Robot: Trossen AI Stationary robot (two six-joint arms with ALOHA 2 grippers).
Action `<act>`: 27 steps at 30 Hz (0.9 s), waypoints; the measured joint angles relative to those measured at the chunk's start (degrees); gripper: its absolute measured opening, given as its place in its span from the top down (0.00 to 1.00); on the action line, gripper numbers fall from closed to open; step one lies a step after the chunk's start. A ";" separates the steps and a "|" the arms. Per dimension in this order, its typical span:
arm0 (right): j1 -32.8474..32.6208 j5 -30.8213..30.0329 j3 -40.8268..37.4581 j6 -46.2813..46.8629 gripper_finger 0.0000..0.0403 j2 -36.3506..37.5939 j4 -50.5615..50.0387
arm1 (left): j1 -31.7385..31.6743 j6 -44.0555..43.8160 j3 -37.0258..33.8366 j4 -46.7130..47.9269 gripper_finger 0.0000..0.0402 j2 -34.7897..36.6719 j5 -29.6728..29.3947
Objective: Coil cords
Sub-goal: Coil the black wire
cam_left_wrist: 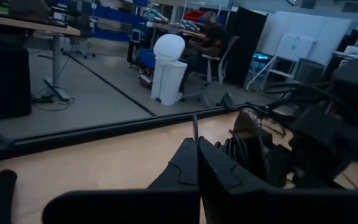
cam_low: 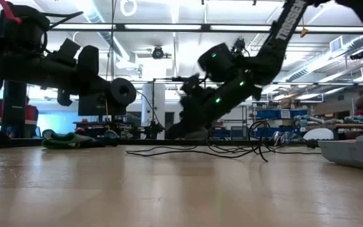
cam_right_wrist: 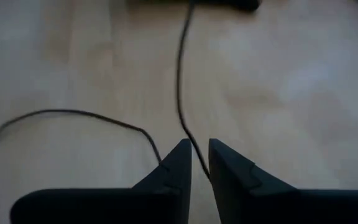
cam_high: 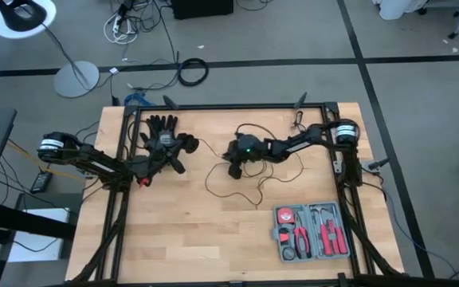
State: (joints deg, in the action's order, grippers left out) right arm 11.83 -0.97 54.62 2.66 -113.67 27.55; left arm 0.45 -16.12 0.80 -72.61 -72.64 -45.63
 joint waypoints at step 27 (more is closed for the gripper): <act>-2.30 7.23 1.02 12.19 0.87 -3.81 27.74 | -0.02 9.99 4.76 -1.18 1.00 -0.15 4.71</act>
State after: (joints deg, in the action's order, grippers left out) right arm 9.53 6.26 55.64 14.84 -117.48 55.29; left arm 0.43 -6.13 5.56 -73.78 -72.79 -40.92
